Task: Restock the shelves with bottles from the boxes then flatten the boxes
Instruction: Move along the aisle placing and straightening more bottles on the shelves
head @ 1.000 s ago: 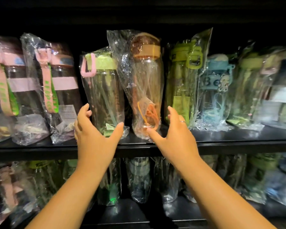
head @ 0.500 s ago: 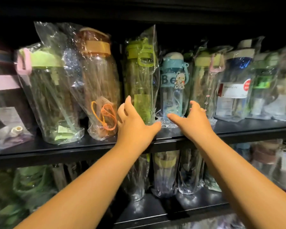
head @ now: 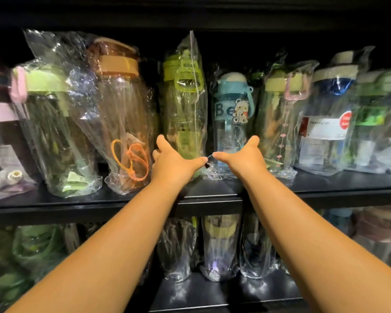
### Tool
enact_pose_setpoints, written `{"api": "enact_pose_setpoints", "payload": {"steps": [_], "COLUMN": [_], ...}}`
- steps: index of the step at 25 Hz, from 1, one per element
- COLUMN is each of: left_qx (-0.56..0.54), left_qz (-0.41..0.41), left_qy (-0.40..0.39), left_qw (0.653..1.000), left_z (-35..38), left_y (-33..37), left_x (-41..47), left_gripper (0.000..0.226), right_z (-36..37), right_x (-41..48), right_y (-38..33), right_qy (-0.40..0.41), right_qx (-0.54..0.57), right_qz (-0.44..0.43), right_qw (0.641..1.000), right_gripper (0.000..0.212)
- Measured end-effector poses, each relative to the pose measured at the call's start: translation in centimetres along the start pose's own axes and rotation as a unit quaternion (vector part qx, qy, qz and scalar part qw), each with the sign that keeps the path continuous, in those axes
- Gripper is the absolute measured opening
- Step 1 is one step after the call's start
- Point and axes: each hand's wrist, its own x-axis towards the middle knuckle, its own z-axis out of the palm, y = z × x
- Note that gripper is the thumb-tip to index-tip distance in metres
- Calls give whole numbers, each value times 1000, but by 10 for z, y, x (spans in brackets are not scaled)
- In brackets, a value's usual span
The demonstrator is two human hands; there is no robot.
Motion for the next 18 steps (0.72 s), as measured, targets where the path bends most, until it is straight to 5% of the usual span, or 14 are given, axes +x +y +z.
{"api": "enact_pose_setpoints", "payload": {"steps": [5, 18], "left_qx": [15, -2], "left_qz": [-7, 2], "left_qy": [15, 18], "left_qw": [1000, 1000], "left_z": [6, 0], "left_y": [-3, 1], "left_x": [7, -2], "left_gripper": [116, 108], "right_z": [2, -27], "right_x": [1, -30], "right_y": [6, 28], "right_qy": [11, 20], "right_qx": [-36, -43], "right_qz": [-20, -120], "right_qw": [999, 992], "right_gripper": [77, 72]}}
